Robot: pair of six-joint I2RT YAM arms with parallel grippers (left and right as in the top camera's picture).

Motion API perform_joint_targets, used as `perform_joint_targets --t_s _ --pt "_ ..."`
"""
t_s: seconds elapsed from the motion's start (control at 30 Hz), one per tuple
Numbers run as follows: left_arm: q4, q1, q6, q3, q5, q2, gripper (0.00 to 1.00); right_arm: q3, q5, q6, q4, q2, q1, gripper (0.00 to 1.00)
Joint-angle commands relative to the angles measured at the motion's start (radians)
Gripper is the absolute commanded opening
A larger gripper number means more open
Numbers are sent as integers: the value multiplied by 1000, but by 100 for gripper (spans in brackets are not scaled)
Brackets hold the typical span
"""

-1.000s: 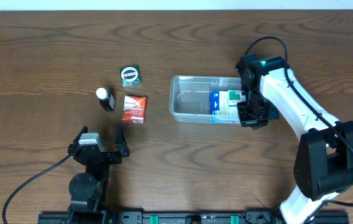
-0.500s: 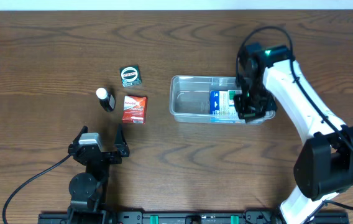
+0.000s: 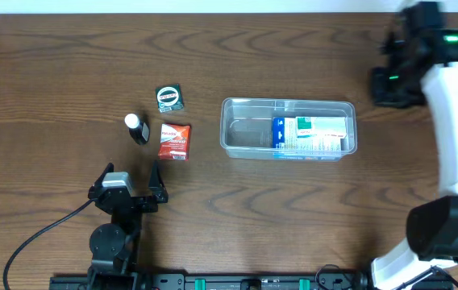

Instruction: Pack container

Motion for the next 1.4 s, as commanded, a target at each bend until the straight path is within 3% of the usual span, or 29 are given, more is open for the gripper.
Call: perform_joint_targets --t_s 0.0,0.1,0.13,0.17,0.27,0.37,1.37 --pt "-37 4 -5 -21 -4 -9 98 14 25 -49 21 -16 -135 37" --pt "-37 4 -5 -21 -4 -9 98 13 18 -48 48 -16 -241 47" --pt "-37 4 -5 -21 -4 -9 98 13 18 -48 64 -16 -270 56" --pt "-37 4 -5 -21 -4 -9 98 13 18 -48 84 -16 -299 72" --pt "-37 4 -5 -21 -4 -9 98 13 13 -47 114 -16 -350 99" --pt "-37 4 -5 -21 -4 -9 98 13 13 4 105 -16 -383 99" --pt "-30 4 -6 -21 0 -9 98 13 14 4 105 -16 -394 99"
